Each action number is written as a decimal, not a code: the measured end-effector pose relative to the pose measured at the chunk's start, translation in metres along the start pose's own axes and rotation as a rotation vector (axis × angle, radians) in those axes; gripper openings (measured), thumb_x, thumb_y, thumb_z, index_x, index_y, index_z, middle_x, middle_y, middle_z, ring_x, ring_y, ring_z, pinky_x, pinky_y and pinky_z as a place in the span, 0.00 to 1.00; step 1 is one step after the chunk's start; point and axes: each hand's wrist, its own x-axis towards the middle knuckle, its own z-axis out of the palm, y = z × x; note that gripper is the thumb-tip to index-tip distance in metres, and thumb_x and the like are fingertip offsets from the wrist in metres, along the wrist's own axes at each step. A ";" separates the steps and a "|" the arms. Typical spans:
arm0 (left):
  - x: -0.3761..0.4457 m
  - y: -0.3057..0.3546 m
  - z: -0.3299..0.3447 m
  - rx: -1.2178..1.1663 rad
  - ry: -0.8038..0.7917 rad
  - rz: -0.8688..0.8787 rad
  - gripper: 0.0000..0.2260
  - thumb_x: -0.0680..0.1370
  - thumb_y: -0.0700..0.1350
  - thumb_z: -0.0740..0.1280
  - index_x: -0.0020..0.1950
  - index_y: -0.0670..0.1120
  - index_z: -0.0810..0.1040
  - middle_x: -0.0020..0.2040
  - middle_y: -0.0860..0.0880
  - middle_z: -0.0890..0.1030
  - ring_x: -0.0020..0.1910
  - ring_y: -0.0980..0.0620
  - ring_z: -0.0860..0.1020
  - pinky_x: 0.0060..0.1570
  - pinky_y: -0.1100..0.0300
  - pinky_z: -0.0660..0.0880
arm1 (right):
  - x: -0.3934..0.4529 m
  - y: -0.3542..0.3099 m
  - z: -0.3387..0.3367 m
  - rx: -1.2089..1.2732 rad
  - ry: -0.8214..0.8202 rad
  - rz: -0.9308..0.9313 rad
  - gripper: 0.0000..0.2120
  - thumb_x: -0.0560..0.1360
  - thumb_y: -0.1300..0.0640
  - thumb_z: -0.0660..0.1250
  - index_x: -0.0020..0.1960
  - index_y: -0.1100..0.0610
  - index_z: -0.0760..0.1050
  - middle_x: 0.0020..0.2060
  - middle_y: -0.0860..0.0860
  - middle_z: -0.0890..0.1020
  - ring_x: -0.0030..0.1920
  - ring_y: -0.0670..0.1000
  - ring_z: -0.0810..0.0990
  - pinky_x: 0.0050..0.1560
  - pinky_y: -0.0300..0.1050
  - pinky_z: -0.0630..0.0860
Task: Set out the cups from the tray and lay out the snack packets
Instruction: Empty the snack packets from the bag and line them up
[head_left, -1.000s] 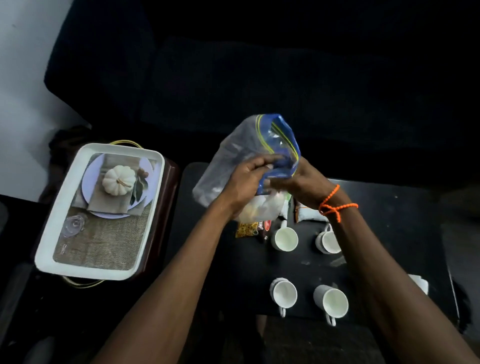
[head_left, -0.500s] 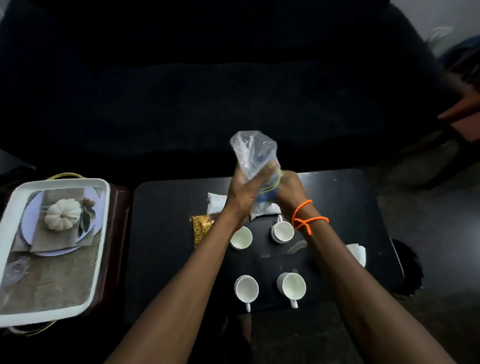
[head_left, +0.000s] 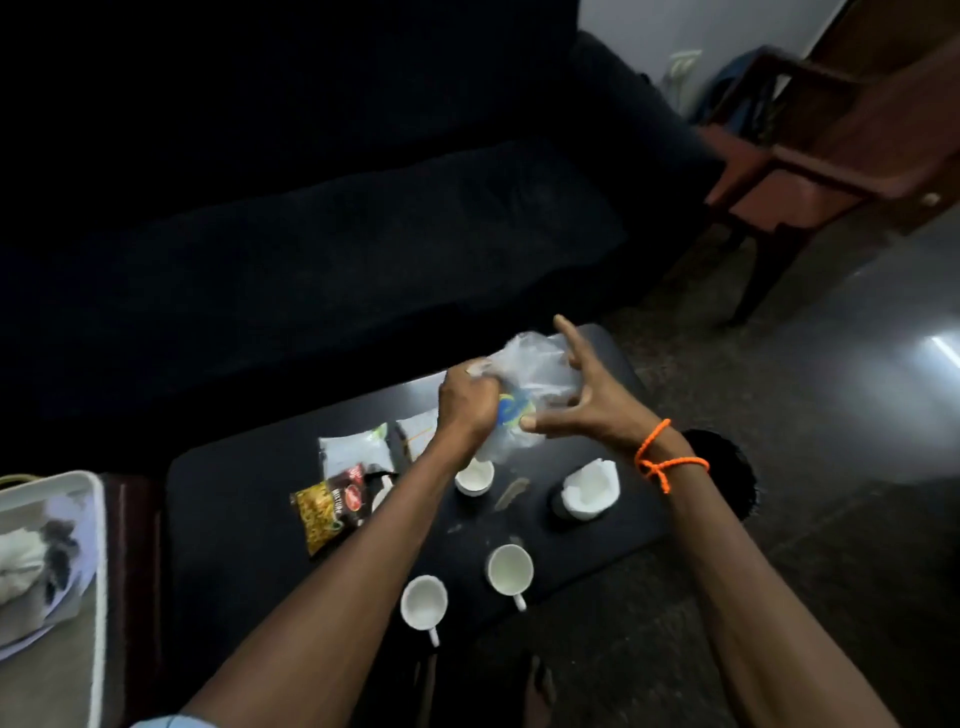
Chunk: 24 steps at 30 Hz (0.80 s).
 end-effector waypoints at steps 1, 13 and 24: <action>-0.005 0.006 0.017 0.033 -0.052 0.006 0.10 0.72 0.42 0.62 0.37 0.50 0.82 0.38 0.54 0.85 0.40 0.52 0.81 0.40 0.57 0.76 | -0.005 0.005 -0.006 -0.065 -0.017 -0.056 0.57 0.57 0.52 0.86 0.76 0.31 0.57 0.74 0.48 0.66 0.70 0.50 0.73 0.54 0.45 0.83; -0.064 0.040 0.226 -0.771 -0.376 -0.416 0.13 0.80 0.51 0.61 0.52 0.46 0.83 0.53 0.44 0.85 0.51 0.45 0.83 0.52 0.47 0.79 | -0.075 0.098 -0.180 0.409 0.736 0.296 0.10 0.71 0.69 0.71 0.52 0.63 0.84 0.46 0.60 0.86 0.47 0.63 0.85 0.47 0.58 0.83; -0.066 0.057 0.359 -0.349 -0.386 -0.178 0.16 0.79 0.37 0.72 0.67 0.41 0.79 0.61 0.35 0.84 0.62 0.32 0.81 0.63 0.32 0.77 | -0.076 0.128 -0.288 -0.266 0.671 0.316 0.04 0.68 0.63 0.72 0.42 0.57 0.84 0.35 0.54 0.85 0.36 0.52 0.84 0.40 0.44 0.82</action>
